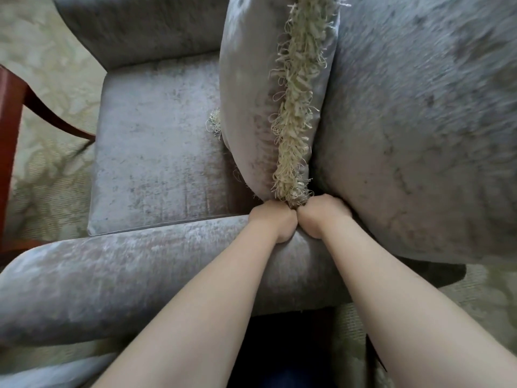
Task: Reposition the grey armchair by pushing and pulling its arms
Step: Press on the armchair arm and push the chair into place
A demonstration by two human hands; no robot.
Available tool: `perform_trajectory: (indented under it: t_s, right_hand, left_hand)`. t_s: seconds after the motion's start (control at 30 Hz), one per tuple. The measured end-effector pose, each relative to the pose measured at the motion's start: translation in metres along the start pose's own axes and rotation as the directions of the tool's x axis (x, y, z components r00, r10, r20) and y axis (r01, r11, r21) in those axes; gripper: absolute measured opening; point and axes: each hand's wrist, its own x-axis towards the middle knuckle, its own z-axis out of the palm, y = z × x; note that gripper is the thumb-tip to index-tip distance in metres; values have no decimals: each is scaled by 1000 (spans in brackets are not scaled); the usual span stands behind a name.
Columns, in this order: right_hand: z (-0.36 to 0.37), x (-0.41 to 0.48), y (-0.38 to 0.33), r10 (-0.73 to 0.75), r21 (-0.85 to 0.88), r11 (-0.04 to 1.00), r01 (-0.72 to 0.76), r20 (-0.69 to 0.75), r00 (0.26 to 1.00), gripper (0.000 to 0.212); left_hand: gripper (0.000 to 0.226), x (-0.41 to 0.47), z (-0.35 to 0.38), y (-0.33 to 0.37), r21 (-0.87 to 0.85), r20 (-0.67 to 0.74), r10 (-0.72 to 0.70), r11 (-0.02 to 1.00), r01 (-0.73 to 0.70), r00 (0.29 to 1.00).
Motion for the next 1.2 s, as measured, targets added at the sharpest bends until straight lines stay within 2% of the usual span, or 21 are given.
perform_trajectory:
  t_s: [0.13, 0.23, 0.27, 0.33, 0.4, 0.43, 0.47, 0.5, 0.53, 0.6, 0.7, 0.8, 0.87, 0.97, 1.0, 1.1, 1.2]
  right_hand:
    - [1, -6, 2, -63, 14, 998, 64, -57, 996, 39]
    - [-1, -8, 1, -138, -102, 986, 130, -77, 987, 38]
    - [-4, -9, 0, -122, -101, 988, 115, -59, 991, 39]
    - [-13, -7, -9, -8, -102, 995, 13, 41, 999, 39]
    - [-27, -3, -36, 176, -322, 941, -106, 196, 965, 42]
    - [-36, -2, -55, 282, -479, 868, -131, 260, 923, 45]
    - [-44, -1, -79, 344, -602, 792, -98, 309, 887, 46]
    - [-48, 1, -105, 339, -658, 753, -23, 357, 870, 45]
    - [-50, 3, -132, 269, -650, 757, 69, 406, 874, 43]
    - [-42, 5, -190, 37, -533, 814, 229, 442, 896, 39]
    - [-14, -3, -282, -275, -221, 907, 358, 331, 903, 34]
    - [30, -17, -358, -456, -5, 885, 465, 183, 871, 33]
    - [66, -30, -384, -452, 22, 891, 453, 136, 882, 39]
    - [98, -34, -392, -383, -26, 923, 383, 21, 924, 48]
    - [100, -29, -392, -367, -31, 929, 368, 18, 930, 50]
    - [96, -16, -394, -324, -12, 944, 329, 134, 937, 56]
    - [96, -15, -393, -329, -42, 941, 336, 118, 937, 58]
  left_hand:
    - [37, -3, 3, 3, 54, -41, 8, 999, -5, 999]
    - [39, -7, 3, -1, 23, -107, 0, 1000, 2, 994]
    - [42, -10, 3, -3, 6, -116, -2, 1000, 2, 993]
    - [47, -15, 1, -13, -48, -107, -5, 999, 0, 994]
    - [49, -22, -5, -37, -81, -87, -32, 996, 25, 996]
    - [49, -25, -11, -55, -75, -90, -56, 996, 49, 994]
    - [50, -28, -17, -77, -58, -93, -88, 995, 82, 992]
    - [50, -32, -25, -103, -35, -93, -126, 992, 123, 988]
    - [50, -36, -33, -132, -19, -85, -169, 986, 168, 982]
    - [51, -47, -49, -194, -21, -73, -266, 964, 265, 961]
    - [52, -76, -63, -288, -6, -43, -405, 914, 405, 913]
    - [52, -116, -56, -364, 39, -34, -494, 868, 496, 869]
    - [49, -136, -43, -389, 22, -42, -501, 864, 502, 864]
    - [41, -139, -32, -397, -9, -87, -466, 884, 467, 881]
    - [41, -134, -33, -398, 8, -83, -440, 897, 442, 894]
    - [42, -127, -36, -400, -1, -69, -350, 937, 350, 934]
    - [43, -127, -35, -402, -29, -46, -349, 937, 348, 936]
